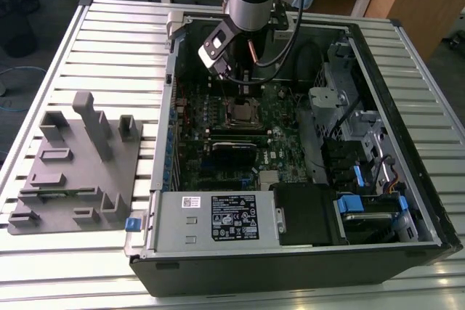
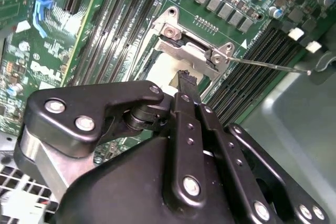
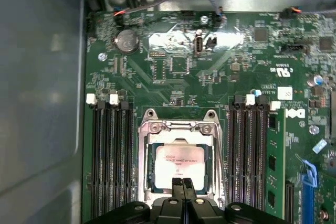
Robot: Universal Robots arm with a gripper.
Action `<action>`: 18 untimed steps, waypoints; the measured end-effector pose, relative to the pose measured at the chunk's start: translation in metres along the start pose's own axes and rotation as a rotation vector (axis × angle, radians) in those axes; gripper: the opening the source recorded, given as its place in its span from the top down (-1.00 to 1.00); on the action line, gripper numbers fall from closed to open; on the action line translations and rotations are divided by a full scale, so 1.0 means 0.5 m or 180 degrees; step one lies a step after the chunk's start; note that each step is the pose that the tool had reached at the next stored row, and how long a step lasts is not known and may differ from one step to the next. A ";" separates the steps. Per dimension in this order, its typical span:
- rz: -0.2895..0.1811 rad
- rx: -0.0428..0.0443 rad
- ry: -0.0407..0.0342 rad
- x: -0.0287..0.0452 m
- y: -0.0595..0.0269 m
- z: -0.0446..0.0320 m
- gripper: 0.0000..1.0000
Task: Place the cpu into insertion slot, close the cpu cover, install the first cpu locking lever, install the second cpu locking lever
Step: 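Close the cpu cover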
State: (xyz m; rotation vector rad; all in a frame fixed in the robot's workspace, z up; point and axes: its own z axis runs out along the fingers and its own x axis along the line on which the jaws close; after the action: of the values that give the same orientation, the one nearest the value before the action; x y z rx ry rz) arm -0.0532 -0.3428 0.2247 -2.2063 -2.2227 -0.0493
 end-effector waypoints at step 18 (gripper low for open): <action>-0.0508 0.0015 -0.0001 0.000 0.000 0.001 0.79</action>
State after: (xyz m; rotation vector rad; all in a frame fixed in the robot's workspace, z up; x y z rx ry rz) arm -0.0531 -0.3428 0.2243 -2.0216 -2.3913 -0.0445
